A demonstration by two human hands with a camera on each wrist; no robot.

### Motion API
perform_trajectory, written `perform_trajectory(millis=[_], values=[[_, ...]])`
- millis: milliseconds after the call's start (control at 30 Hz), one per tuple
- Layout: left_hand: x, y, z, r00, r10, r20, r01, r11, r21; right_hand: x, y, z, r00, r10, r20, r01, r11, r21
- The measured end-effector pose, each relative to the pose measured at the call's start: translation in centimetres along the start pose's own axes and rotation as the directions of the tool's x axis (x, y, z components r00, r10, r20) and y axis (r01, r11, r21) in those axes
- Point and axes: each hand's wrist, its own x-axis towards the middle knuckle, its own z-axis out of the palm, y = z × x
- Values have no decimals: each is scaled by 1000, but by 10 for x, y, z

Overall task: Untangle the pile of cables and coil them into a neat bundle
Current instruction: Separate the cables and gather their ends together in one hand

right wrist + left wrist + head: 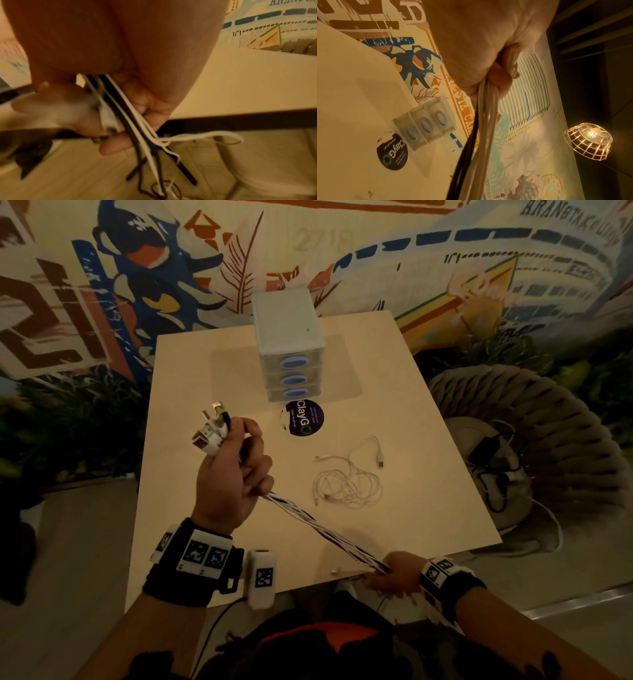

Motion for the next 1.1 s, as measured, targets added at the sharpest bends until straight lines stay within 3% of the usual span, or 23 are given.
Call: perform_trajectory(millis=[67, 167, 433, 600, 733, 800, 900, 1000, 1100], values=[[1, 5, -1, 1000, 9, -16, -9, 1000, 2, -2, 16, 4, 998, 64, -24, -64, 998, 26], [2, 3, -1, 999, -5, -34, 6, 1000, 9, -2, 23, 10, 998, 49, -40, -46, 996, 73], [3, -6, 5, 997, -75, -25, 75, 996, 37, 3, 15, 20, 999, -40, 36, 43, 995, -91], [4, -15, 3, 992, -116, -41, 118, 992, 48, -13, 9, -17, 996, -92, -5, 92, 996, -11], [4, -24, 5, 986, -155, -54, 158, 985, 63, -18, 0, -69, 982, -134, -133, 155, 974, 166], [4, -28, 5, 985, -161, -54, 166, 982, 88, -9, -4, -97, 947, -102, -304, 178, 956, 233], [2, -34, 4, 986, -156, -56, 162, 979, 120, 18, -11, -140, 838, 43, -545, 118, 959, 257], [-1, -36, 0, 986, -152, -74, 161, 977, 137, 52, -13, -171, 791, 191, -581, -34, 962, 271], [-4, -36, -6, 985, -143, -100, 156, 977, 147, 79, -14, -183, 787, 255, -562, -163, 964, 209]])
